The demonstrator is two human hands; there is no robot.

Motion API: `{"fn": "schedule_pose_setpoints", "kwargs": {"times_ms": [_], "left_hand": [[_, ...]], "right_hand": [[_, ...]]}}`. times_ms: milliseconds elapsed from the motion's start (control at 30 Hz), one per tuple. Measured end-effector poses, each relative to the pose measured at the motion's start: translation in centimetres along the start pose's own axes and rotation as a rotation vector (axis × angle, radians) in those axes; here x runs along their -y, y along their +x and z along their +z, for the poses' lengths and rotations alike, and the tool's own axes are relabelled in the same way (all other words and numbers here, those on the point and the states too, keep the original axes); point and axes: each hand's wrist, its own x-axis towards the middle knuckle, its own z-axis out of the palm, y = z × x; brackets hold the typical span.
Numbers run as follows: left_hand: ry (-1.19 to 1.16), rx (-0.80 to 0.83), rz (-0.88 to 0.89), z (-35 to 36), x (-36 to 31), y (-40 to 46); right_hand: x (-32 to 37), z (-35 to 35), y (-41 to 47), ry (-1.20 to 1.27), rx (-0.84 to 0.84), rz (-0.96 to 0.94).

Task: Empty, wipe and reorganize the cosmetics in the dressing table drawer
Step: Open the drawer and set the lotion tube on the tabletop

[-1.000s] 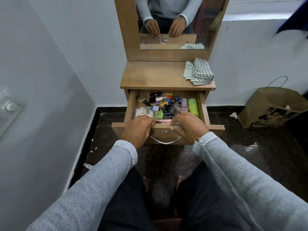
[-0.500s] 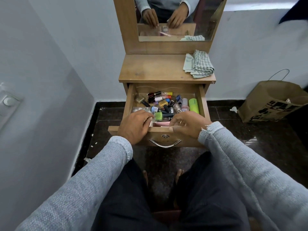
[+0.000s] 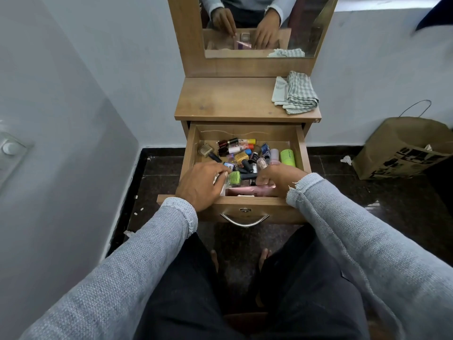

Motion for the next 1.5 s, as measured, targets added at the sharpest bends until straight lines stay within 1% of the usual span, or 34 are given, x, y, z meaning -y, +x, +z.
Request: {"fn": "schedule_pose_setpoints", "kwargs": {"times_ms": [100,233,367,467,533,600,733,833,900,967,1067,1133,1167,1267,1433,1500], "left_hand": [[0.003,0.012,-0.003,0.0,-0.1,0.3],[0.0,0.033,-0.02,0.0,0.0,0.8],[0.02,0.05,-0.027,-0.4,0.3,1.6],[0.031,0.021,-0.054,-1.1,0.6,2.7],[0.015,-0.022,-0.083,-1.7,0.8,3.4],[-0.014,-0.054,-0.105,-2.2,1.0,4.3],[-0.131,-0.139,-0.173,-3.0,1.6,6.0],[-0.329,-0.223,-0.241,-3.5,2.3,7.2],[-0.507,-0.28,-0.298,-3.8,2.9,8.0],[-0.613,-0.298,-0.313,-4.0,3.7,8.7],[-0.636,-0.188,-0.243,-4.3,3.9,9.9],[-0.648,-0.125,-0.181,-4.7,3.5,10.9],[-0.65,-0.124,-0.172,-4.9,3.4,11.7],[-0.626,-0.203,-0.212,-5.4,3.8,14.2],[-0.547,-0.263,-0.225,-6.3,5.3,17.5],[-0.512,-0.285,-0.234,-7.0,5.9,18.7]], "right_hand": [[0.0,0.0,0.4,-0.058,0.029,-0.002],[-0.2,0.3,1.2,-0.075,0.071,0.019],[-0.1,-0.1,1.4,-0.133,0.089,-0.016],[0.0,-0.3,1.6,-0.183,0.094,-0.038],[0.1,-1.2,1.6,-0.126,0.085,-0.042],[0.0,-2.7,1.2,-0.025,0.026,-0.06],[-0.5,-5.6,1.0,0.195,-0.221,-0.191],[-0.9,-7.2,2.2,0.398,-0.349,-0.219],[-1.2,-8.1,3.1,0.514,-0.417,-0.234],[-1.1,-8.9,3.9,0.628,-0.494,-0.246],[-0.6,-10.3,5.4,0.769,-0.621,-0.273],[0.0,-11.2,6.8,0.86,-0.658,-0.296],[0.3,-11.6,7.5,0.901,-0.668,-0.299],[1.1,-12.8,9.7,0.99,-0.693,-0.304],[2.3,-14.3,12.4,1.04,-0.703,-0.318],[2.4,-14.6,13.5,1.04,-0.749,-0.297]]}}
